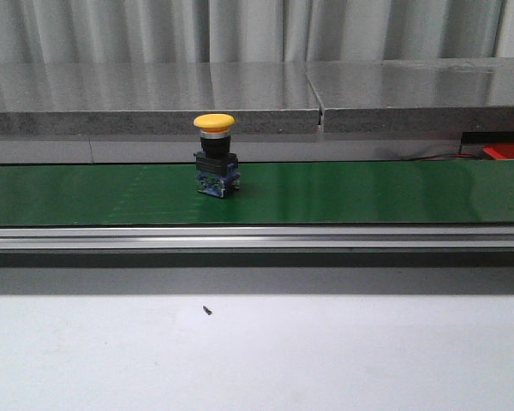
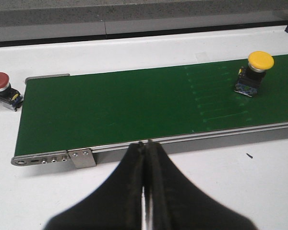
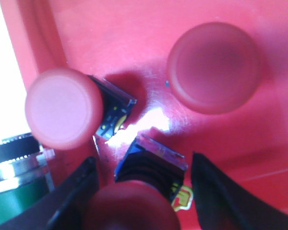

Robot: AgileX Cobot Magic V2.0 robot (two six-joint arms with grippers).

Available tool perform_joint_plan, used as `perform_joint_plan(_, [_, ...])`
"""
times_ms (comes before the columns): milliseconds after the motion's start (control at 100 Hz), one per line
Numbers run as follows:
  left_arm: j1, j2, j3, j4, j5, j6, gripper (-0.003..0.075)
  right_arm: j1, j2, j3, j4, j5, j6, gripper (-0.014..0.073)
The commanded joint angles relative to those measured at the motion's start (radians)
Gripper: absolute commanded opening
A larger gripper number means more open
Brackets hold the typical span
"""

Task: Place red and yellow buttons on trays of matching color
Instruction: 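Carry the red button into the red tray and open the right gripper, then move the right gripper back over the belt onto the yellow button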

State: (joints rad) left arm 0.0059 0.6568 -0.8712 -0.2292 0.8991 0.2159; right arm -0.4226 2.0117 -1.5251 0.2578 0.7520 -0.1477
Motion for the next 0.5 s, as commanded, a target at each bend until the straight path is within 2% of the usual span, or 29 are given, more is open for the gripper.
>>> perform_joint_plan(0, [-0.007, 0.0, -0.025, -0.017, -0.067, 0.0, -0.0019, 0.005, -0.038, -0.024, 0.027, -0.038, -0.003, 0.0163])
perform_joint_plan(140, [-0.007, 0.0, -0.025, -0.017, -0.067, 0.0, -0.0019, 0.021, -0.023, -0.024, 0.028, -0.028, -0.015, 0.0188])
perform_joint_plan(190, [-0.007, 0.0, -0.025, -0.017, -0.067, 0.0, -0.0019, 0.023, -0.023, -0.024, 0.028, -0.027, -0.015, 0.0241])
perform_joint_plan(350, [-0.007, 0.0, -0.025, -0.017, -0.067, 0.0, -0.0019, 0.025, -0.027, -0.028, 0.028, -0.025, -0.015, 0.0494])
perform_joint_plan(490, [-0.007, 0.0, -0.025, -0.017, -0.067, 0.0, -0.0019, 0.025, -0.052, -0.028, 0.026, -0.027, -0.015, 0.0546])
